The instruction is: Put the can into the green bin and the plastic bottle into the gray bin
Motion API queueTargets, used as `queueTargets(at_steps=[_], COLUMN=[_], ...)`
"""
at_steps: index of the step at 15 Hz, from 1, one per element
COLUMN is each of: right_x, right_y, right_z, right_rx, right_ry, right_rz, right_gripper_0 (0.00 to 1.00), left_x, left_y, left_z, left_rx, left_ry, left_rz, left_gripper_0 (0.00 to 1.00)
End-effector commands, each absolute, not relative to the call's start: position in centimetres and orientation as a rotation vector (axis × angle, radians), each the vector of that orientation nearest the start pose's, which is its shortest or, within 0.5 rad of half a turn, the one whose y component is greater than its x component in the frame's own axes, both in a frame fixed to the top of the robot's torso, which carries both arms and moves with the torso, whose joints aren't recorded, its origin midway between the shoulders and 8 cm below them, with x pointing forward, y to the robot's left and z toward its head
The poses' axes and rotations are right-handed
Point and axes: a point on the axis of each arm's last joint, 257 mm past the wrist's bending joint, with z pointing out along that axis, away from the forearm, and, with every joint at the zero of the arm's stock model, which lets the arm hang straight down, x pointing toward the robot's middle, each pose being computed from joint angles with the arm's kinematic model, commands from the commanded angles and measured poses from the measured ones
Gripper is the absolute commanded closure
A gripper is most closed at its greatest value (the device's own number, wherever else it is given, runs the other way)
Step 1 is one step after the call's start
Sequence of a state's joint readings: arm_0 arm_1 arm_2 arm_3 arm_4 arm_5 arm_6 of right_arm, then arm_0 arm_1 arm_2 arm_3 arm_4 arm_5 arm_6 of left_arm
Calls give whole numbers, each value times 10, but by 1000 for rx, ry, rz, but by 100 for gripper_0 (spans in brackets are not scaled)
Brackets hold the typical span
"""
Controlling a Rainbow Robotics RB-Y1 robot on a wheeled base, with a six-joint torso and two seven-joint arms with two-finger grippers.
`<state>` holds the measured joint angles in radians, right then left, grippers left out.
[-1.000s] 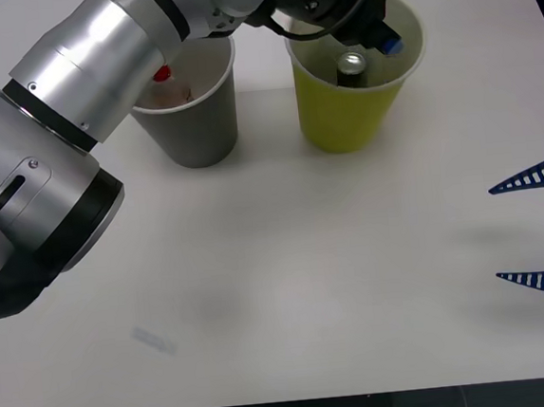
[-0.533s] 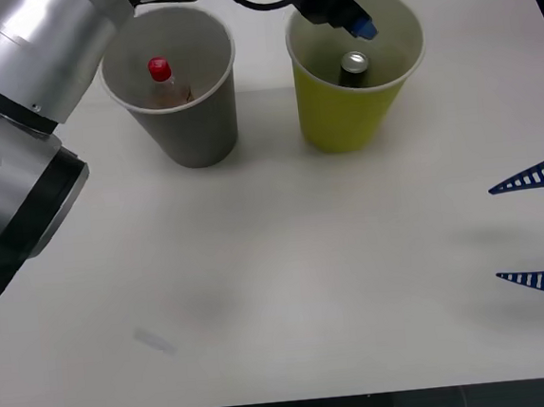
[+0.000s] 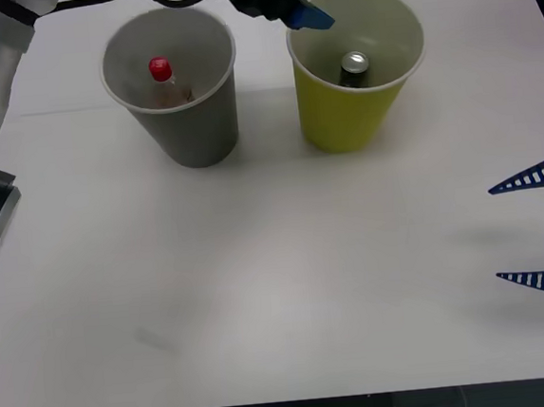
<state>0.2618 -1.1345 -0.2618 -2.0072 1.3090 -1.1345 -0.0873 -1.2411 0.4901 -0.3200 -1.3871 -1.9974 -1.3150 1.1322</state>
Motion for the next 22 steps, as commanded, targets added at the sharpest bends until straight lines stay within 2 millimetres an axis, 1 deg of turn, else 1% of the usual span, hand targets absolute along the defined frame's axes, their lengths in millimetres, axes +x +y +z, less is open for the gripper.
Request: queueTargets(at_steps=[1, 3, 4, 5, 6, 9, 13, 15, 18, 19, 22], right_x=[341, 341, 341, 341, 341, 341, 341, 341, 341, 341, 341], right_y=[-286, -286, -286, -286, -286, -286, -286, -286, -286, -286, -286], right_z=[-167, -167, -167, -167, -167, -167, -167, -167, -167, -167, -167], right_rx=[-1634, -1634, -1634, -1634, -1634, -1634, -1634, -1634, -1634, -1634, -1634], right_ry=[1596, 1596, 1596, 1596, 1596, 1596, 1596, 1596, 1596, 1596, 1596], right_rz=[209, 209, 209, 209, 209, 209, 209, 209, 209, 209, 209], right_gripper_0=[0, 0, 0, 0, 0, 0, 0, 0, 0, 0, 0], left_x=[535, 520, 515, 505, 497, 466, 420, 398, 372, 359, 333], left_y=[-6, 18, 27, 40, 54, 82, 115, 126, 145, 153, 178], left_z=[52, 47, 45, 40, 34, 14, -16, -29, -47, -56, -72], left_rx=[1304, 1341, 1353, 1373, 1390, 1430, 1475, 1505, 1548, 1565, 1611], left_ry=[1690, 1643, 1631, 1612, 1604, 1600, 1597, 1575, 1540, 1538, 1532], left_rz=[-408, -416, -423, -429, -416, -397, -368, -331, -315, -322, -314], left_gripper_0=[0, 0, 0, 0, 0, 0, 0, 0, 0, 0, 0])
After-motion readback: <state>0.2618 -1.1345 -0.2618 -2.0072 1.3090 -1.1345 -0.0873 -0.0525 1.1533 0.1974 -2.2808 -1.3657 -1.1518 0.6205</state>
